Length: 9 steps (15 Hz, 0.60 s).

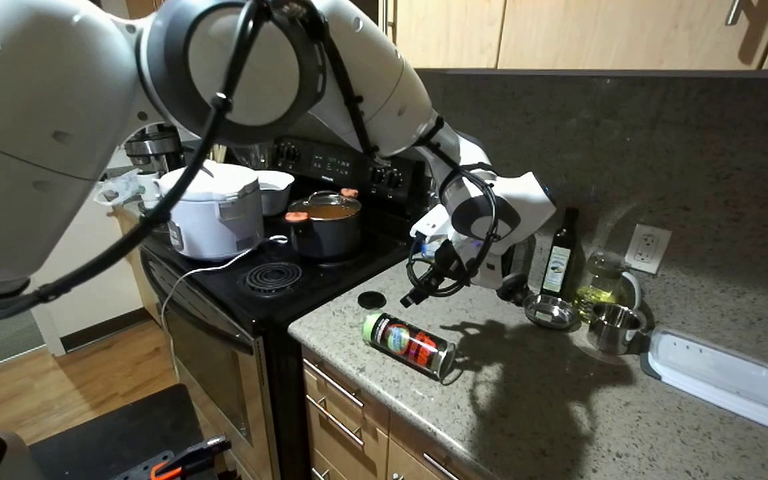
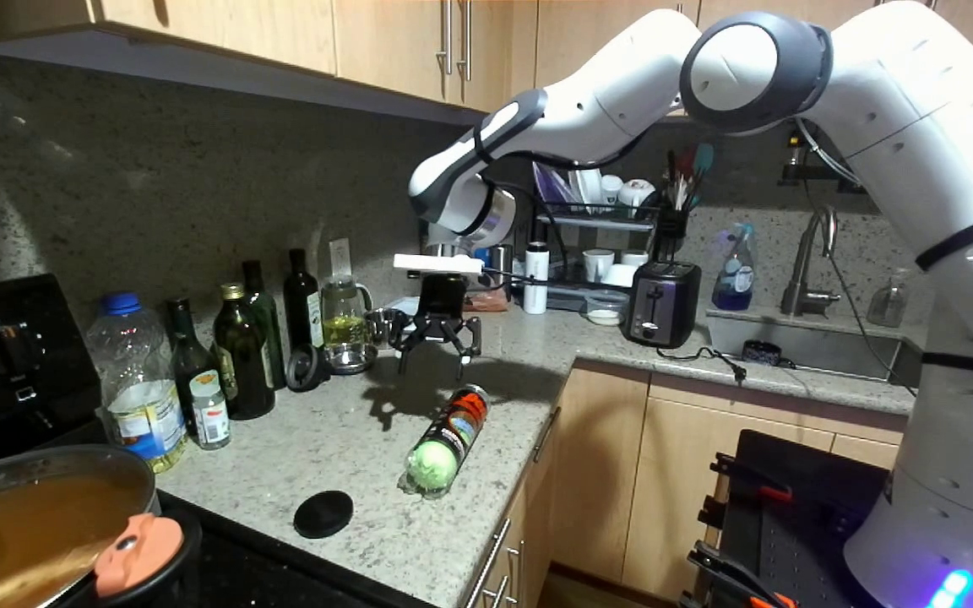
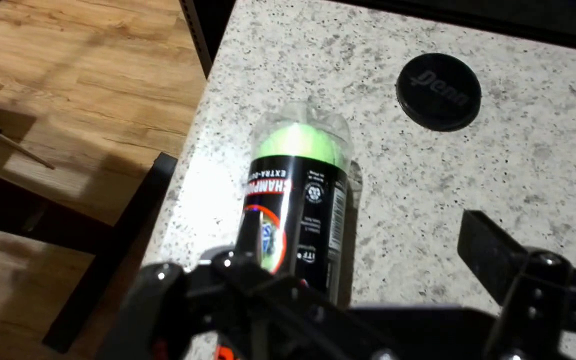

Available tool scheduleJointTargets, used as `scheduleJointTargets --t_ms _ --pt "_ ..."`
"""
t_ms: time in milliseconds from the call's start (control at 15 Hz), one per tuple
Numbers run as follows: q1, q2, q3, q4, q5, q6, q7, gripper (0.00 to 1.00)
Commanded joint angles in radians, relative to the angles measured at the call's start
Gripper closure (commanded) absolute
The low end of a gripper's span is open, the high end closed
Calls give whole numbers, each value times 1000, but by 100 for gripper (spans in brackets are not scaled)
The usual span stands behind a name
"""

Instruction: Put two tennis balls on the counter

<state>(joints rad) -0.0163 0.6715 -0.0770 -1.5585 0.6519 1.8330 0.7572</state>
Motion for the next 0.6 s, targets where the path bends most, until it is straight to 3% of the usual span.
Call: scheduleJointTargets --t_ms 0,267,533 --pt "-11 -10 14 -14 -8 3 -2 0" --pt "-11 -22 13 -29 -7 6 -3 0" --pt "13 -32 6 -58 -11 90 12 0"
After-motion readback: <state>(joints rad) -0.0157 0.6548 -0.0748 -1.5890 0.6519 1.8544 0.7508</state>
